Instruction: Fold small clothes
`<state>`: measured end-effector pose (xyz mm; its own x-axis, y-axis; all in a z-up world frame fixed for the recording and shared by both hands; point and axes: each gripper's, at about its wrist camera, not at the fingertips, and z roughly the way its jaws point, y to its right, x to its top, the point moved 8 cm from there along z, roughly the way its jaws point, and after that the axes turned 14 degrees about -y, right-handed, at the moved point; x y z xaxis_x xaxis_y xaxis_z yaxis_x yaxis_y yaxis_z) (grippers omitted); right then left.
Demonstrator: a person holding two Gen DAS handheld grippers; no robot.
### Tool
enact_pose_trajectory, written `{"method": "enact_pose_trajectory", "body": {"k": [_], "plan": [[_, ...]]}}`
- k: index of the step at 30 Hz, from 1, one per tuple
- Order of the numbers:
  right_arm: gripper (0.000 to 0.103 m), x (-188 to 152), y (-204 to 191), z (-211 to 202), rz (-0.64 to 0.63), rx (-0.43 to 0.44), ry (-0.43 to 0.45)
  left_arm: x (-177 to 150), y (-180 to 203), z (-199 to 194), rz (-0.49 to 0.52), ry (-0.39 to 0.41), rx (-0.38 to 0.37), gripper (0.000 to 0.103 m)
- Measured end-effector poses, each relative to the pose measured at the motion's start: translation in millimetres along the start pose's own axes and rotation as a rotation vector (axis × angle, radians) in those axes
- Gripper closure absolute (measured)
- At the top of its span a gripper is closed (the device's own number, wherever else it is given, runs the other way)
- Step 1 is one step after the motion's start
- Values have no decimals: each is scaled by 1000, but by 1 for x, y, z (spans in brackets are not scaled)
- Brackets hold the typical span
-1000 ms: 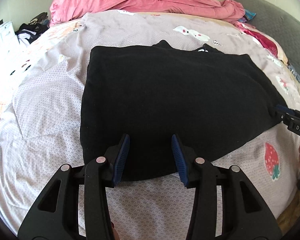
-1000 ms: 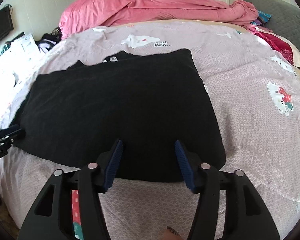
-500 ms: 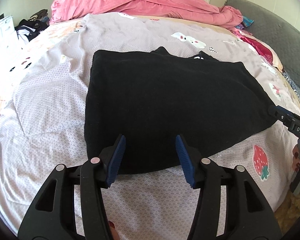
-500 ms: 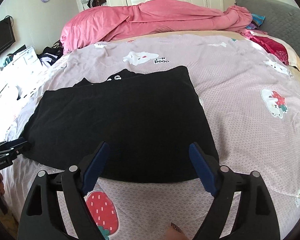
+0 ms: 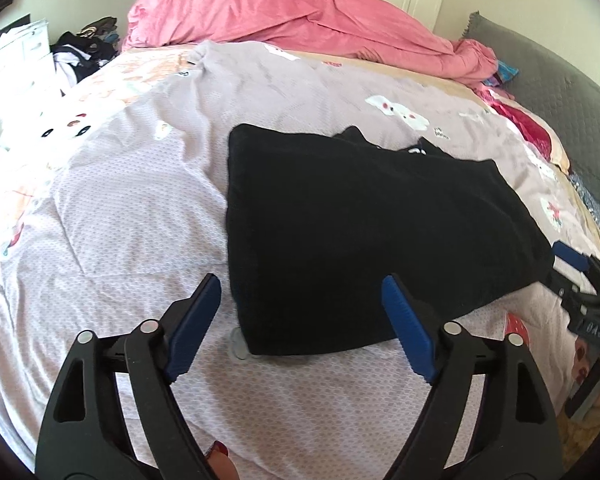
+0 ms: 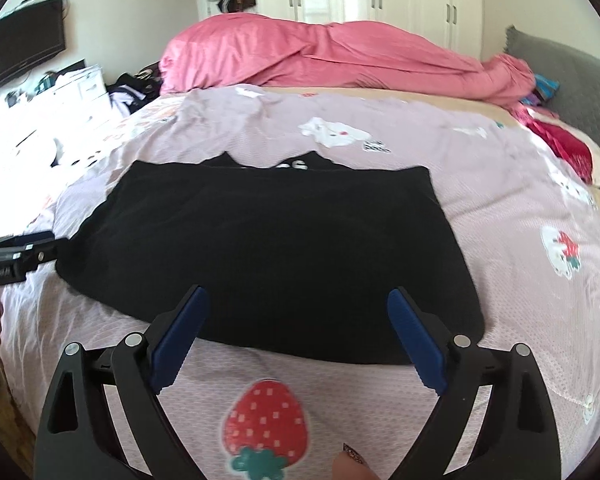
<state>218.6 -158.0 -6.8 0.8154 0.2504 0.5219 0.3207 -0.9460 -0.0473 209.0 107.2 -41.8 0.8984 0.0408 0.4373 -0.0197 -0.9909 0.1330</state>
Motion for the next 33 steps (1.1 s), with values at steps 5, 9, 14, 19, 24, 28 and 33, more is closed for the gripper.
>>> {"method": "enact_pose_trajectory", "body": {"k": [5,9,14,19,24,28,33], "plan": [[12,0,-14,0,-23,9,0,1,-7,-5,-20,6,-8,19],[11,-2,-25,2,-38,17,-10,3,-15,-8,-38,11,-9,17],[11,-2,-43,2,-76,15,-10,5,-28,-11,-72,18,-7,17],[11,0,-60,-1,-115,18,-2,6,-41,-12,-103,20,-1,14],[11,2,-81,0,-157,37,-5,8,-51,-13,-123,24,10,10],[11,2,-100,1,-199,38,-3,9,-60,-14,-143,24,17,10],[4,-1,-122,5,-255,39,-11,11,-70,-13,-155,25,62,10]]}}
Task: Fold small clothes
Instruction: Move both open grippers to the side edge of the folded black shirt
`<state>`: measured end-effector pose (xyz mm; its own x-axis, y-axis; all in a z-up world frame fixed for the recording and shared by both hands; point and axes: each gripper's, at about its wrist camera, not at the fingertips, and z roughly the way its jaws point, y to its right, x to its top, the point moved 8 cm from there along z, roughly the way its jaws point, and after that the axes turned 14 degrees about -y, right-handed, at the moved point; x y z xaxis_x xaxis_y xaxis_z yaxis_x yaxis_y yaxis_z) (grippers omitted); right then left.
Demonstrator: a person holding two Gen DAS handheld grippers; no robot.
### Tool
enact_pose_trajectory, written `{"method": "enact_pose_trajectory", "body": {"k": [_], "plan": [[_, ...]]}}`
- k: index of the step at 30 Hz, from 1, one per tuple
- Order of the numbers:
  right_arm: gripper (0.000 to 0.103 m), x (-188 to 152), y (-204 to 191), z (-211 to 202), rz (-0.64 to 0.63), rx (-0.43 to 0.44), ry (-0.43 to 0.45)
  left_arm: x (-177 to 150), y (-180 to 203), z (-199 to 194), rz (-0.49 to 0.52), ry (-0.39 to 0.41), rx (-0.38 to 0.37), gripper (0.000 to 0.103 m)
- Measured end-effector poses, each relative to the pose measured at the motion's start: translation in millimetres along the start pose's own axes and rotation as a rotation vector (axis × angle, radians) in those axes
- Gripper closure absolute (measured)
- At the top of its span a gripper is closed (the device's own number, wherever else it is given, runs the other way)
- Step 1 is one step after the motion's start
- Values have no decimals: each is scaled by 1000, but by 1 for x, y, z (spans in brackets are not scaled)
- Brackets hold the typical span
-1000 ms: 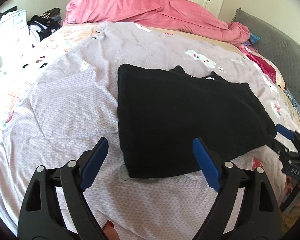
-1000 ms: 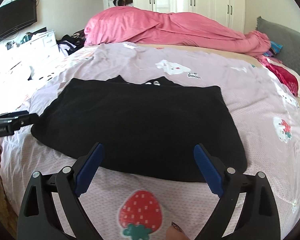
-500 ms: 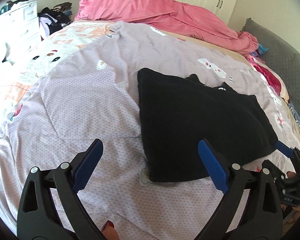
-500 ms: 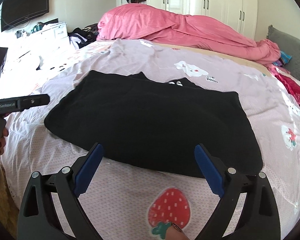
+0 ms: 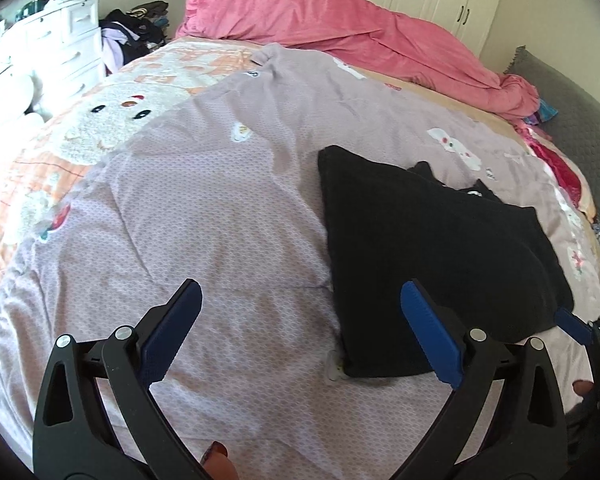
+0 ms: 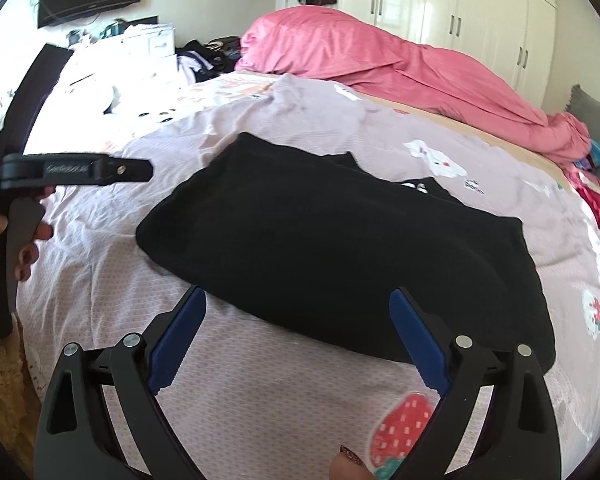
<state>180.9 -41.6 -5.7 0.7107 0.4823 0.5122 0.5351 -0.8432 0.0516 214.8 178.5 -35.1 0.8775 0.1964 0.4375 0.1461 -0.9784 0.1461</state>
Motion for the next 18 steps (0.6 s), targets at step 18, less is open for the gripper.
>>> {"method": "enact_pose_trajectory", "body": {"k": [18], "plan": [[4,13,-47,50,-137,-75,-73,14,-13,9,4,-10,72,10]]}}
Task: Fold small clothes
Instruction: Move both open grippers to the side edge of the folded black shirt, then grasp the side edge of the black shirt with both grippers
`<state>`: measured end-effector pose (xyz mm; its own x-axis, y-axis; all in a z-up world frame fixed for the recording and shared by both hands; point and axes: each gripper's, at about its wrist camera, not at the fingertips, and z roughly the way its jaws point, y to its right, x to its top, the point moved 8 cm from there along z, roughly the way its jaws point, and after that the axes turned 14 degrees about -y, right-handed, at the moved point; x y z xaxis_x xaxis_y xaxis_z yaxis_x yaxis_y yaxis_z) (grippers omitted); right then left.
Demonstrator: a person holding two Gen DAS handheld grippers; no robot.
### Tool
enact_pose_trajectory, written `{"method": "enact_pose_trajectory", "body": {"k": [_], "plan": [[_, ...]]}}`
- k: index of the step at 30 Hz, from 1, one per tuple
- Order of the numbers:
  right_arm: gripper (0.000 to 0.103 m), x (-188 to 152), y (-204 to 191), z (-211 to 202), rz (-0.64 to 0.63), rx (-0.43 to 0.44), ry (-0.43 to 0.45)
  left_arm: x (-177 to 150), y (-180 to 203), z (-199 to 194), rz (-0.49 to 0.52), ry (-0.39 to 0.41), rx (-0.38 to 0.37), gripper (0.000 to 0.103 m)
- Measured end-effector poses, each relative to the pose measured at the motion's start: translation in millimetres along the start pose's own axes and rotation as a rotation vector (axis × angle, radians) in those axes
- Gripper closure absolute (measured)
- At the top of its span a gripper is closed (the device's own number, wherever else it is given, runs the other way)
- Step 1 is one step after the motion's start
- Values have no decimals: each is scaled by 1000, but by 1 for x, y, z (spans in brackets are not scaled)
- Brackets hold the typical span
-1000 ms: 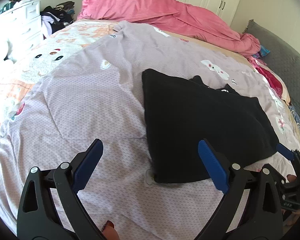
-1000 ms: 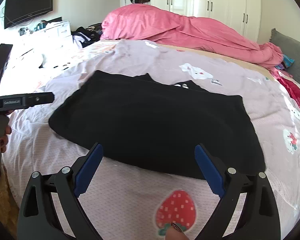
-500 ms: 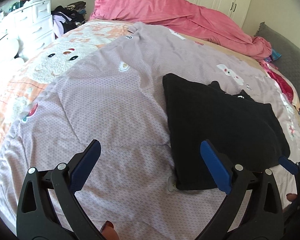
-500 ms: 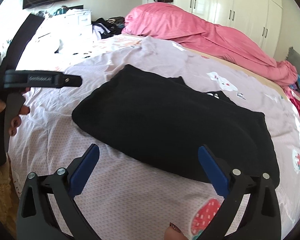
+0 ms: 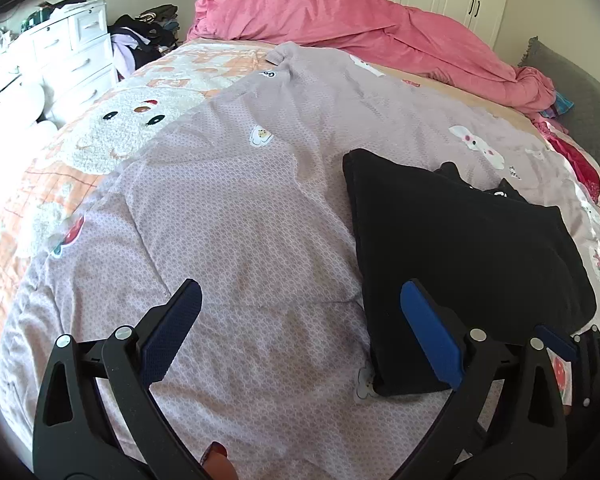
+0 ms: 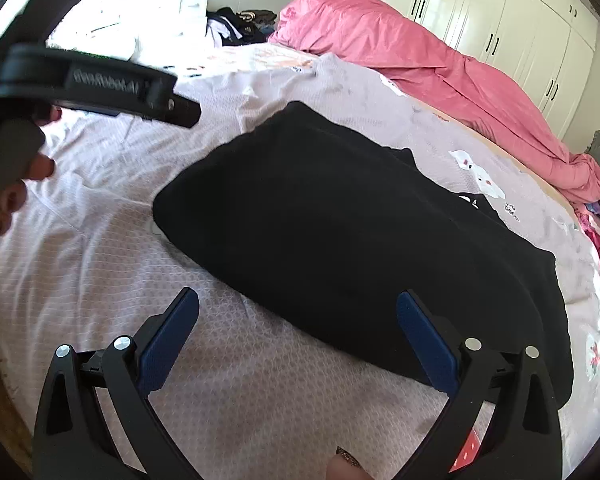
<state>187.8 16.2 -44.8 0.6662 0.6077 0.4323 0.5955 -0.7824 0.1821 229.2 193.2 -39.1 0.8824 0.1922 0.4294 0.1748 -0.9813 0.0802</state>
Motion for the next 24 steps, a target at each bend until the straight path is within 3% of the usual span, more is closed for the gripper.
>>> {"method": "enact_pose_trajectory", "body": {"k": [9,15,24], "plan": [[4,13,-5,29,-39,-61,-34,27,5,14,-7,-22,4,10],[4,29,-6,40,-57,-104,-31,45,9,32,-3,-58,15,10],[5,47,-6,48,-44,-142,-3,68,14,38,17,-51,40,9]]}}
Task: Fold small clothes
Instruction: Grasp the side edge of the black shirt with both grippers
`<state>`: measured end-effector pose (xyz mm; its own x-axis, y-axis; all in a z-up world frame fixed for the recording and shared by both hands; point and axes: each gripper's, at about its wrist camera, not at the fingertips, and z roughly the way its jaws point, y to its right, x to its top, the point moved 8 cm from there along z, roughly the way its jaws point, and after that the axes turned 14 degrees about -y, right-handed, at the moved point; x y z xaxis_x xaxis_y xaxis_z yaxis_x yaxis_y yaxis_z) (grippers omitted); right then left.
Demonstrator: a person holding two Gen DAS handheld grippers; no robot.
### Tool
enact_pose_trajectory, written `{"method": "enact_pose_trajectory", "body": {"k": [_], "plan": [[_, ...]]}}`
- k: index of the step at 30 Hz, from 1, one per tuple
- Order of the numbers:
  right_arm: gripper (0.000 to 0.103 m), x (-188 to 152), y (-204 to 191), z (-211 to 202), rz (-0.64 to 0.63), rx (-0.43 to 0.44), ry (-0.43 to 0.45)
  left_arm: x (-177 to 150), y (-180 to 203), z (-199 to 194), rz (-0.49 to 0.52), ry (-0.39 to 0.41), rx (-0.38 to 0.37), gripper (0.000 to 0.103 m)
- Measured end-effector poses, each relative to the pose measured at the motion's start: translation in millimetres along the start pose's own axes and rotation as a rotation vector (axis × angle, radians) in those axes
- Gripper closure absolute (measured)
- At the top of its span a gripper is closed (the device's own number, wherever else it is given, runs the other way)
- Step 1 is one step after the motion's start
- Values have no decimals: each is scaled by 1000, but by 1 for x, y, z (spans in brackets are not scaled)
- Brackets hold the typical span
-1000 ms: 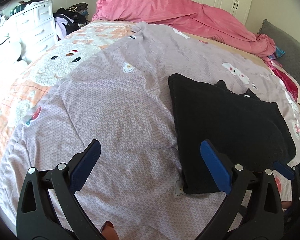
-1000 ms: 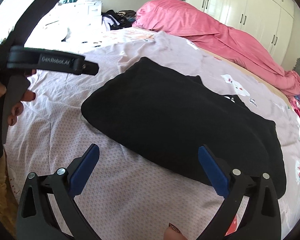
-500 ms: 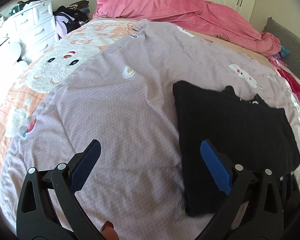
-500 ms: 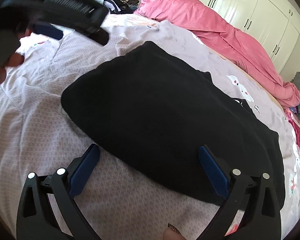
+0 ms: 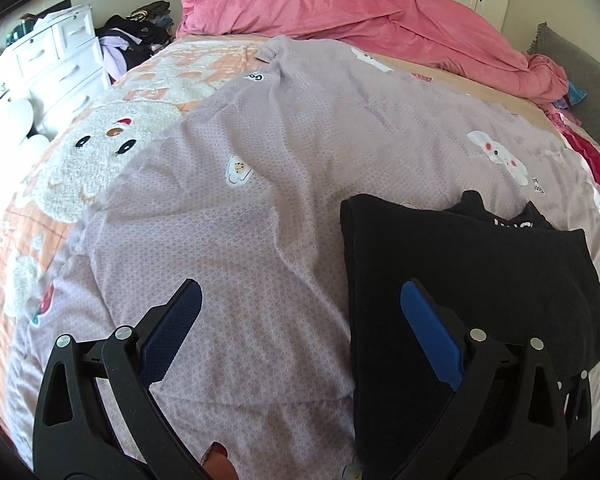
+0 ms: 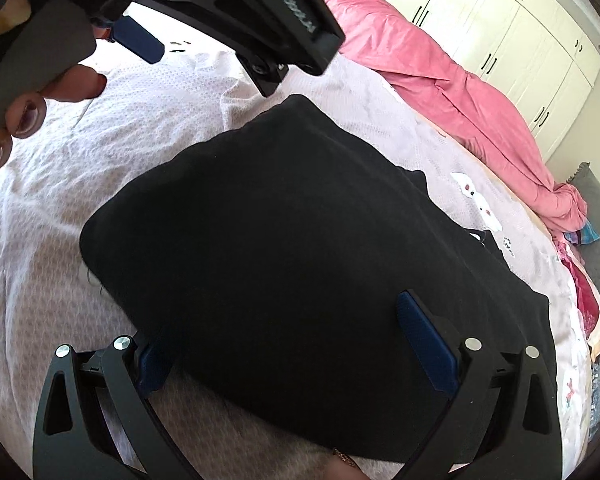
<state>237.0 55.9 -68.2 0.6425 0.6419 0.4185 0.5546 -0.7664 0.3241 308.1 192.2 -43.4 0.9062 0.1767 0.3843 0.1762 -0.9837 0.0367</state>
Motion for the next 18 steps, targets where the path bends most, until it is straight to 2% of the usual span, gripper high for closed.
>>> {"method": "enact_pose_trajectory", "body": {"k": [3,4,5,7,9,11,13,18], "plan": [[6,3,6,-5,20,-8,37,5,2,4,0,-10,-4,10],[10,4,8,-8,28,-6,48,6,3,6,0,-13,-11,10],[21,3,9,-12,38,4,63,7,5,7,-1,-15,-20,9],[29,2,15,-18,65,47,84,10,8,9,1,-20,-42,10],[41,0,21,-22,105,120,94,13,12,10,3,-23,-53,10],[63,-1,25,-25,132,179,99,13,15,10,5,-25,-73,9],[75,-2,31,-29,149,195,110,13,21,11,3,-36,-112,10],[83,-3,39,-39,169,234,131,5,38,21,4,-94,-221,10]]}}
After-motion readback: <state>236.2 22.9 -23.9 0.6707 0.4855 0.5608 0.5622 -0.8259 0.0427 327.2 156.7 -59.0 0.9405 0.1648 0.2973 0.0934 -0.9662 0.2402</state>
